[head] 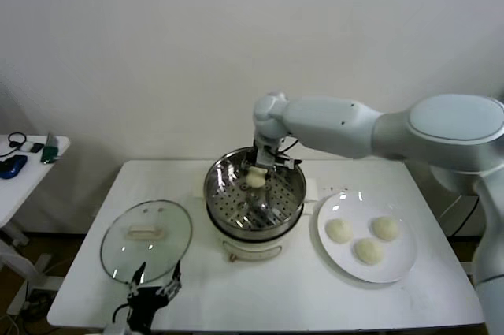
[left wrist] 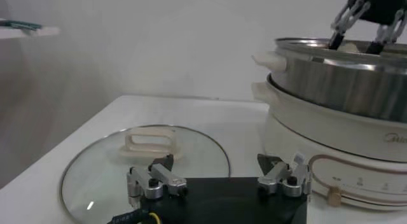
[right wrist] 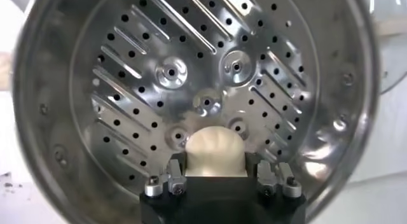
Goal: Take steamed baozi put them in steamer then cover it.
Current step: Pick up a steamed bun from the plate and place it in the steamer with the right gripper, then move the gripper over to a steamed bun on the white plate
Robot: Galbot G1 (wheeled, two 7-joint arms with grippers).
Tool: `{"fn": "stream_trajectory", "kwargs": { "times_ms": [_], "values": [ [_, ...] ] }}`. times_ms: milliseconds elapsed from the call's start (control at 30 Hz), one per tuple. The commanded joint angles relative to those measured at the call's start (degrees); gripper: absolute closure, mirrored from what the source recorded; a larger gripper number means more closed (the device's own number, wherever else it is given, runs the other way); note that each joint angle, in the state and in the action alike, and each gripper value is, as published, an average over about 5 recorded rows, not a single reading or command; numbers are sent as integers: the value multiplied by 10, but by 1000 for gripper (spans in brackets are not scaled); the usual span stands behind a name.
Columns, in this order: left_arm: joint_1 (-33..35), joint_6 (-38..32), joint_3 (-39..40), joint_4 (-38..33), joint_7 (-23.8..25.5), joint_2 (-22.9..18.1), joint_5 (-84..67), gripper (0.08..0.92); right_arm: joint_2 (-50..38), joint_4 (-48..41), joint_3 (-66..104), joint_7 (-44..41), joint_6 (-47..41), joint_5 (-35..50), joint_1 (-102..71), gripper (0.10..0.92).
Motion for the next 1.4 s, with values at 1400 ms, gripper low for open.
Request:
{"fn": "stream_trajectory", "kwargs": {
  "times_ms": [1400],
  "values": [
    [-5,3,-6,7,1,9,0,177,-377,276,-118,90,-565,408,-29,203]
  ]
}}
